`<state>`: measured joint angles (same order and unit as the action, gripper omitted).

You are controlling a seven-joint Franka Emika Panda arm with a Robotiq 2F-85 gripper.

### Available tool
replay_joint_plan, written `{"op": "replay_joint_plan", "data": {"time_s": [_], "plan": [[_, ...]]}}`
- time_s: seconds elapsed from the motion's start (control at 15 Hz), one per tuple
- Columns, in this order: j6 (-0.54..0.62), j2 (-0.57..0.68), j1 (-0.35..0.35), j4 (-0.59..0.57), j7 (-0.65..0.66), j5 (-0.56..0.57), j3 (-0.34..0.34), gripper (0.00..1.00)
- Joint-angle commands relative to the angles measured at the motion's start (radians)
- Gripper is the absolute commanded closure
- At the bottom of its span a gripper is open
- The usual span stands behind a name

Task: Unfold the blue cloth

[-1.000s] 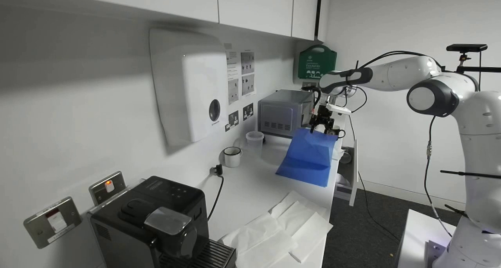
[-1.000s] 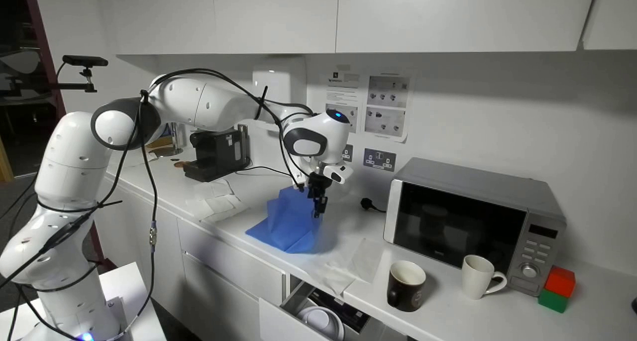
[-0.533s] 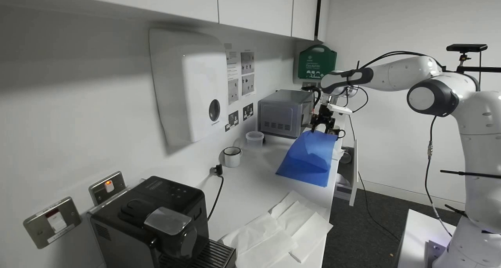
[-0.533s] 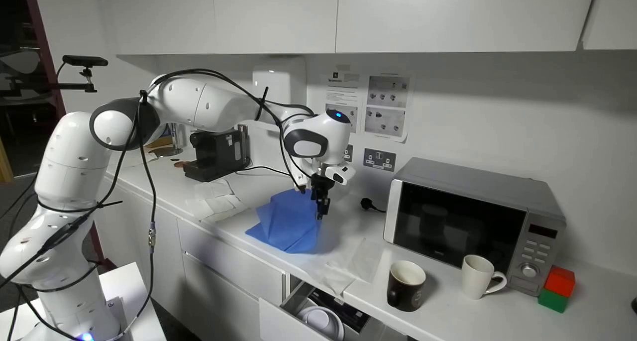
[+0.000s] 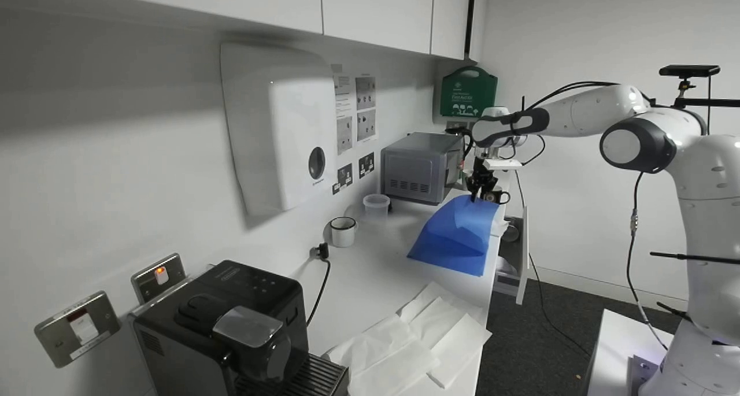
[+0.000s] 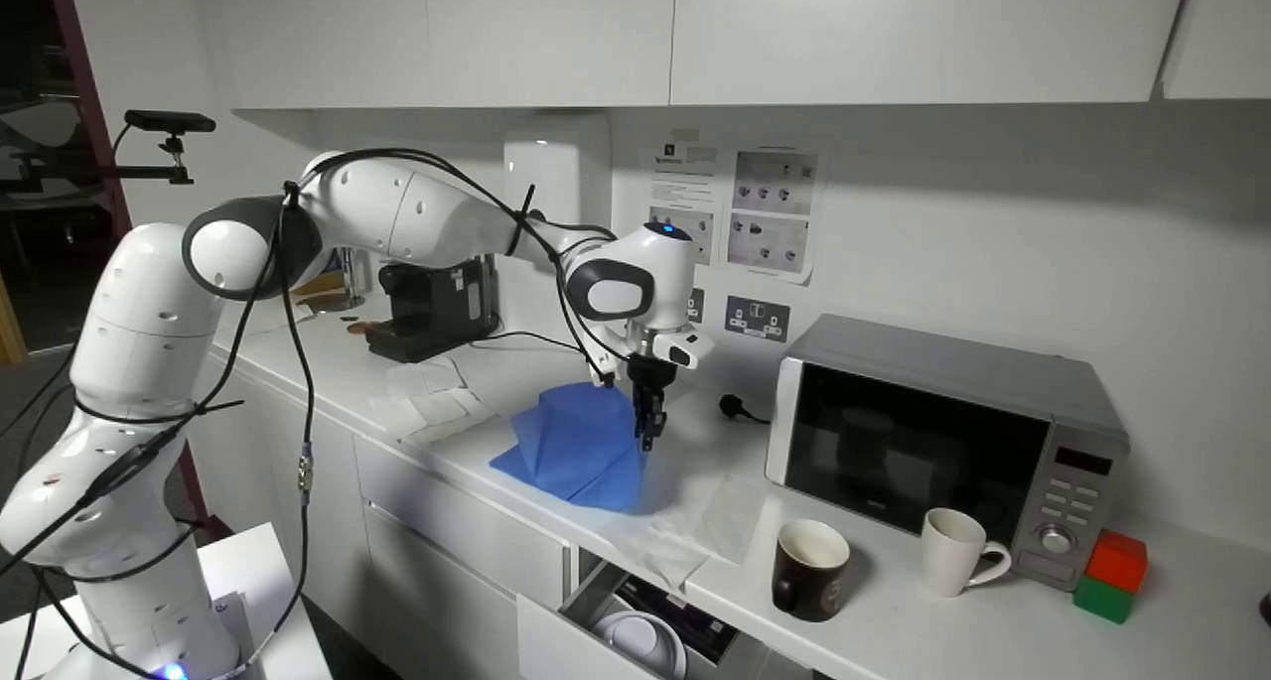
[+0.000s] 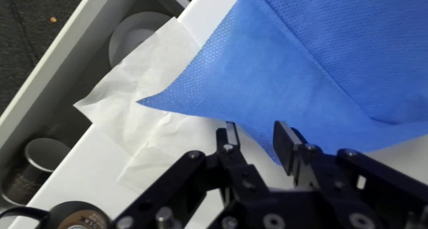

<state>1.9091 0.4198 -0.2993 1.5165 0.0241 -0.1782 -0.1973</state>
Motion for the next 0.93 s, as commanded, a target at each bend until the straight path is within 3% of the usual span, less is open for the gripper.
{"op": "replay_joint_plan", "data": {"time_s": [0.0,0.07,0.27,0.67,0.87], "plan": [[0.090,-0.004,0.058,0.066,0.119,0.186,-0.047,0.95],[0.094,0.002,0.072,0.072,0.158,0.243,-0.058,0.57],[0.081,0.017,0.108,0.085,0.256,0.380,-0.076,0.49],[0.065,0.024,0.145,0.101,0.340,0.489,-0.075,0.04],[0.068,0.008,0.138,0.113,0.335,0.461,-0.064,0.00]]}}
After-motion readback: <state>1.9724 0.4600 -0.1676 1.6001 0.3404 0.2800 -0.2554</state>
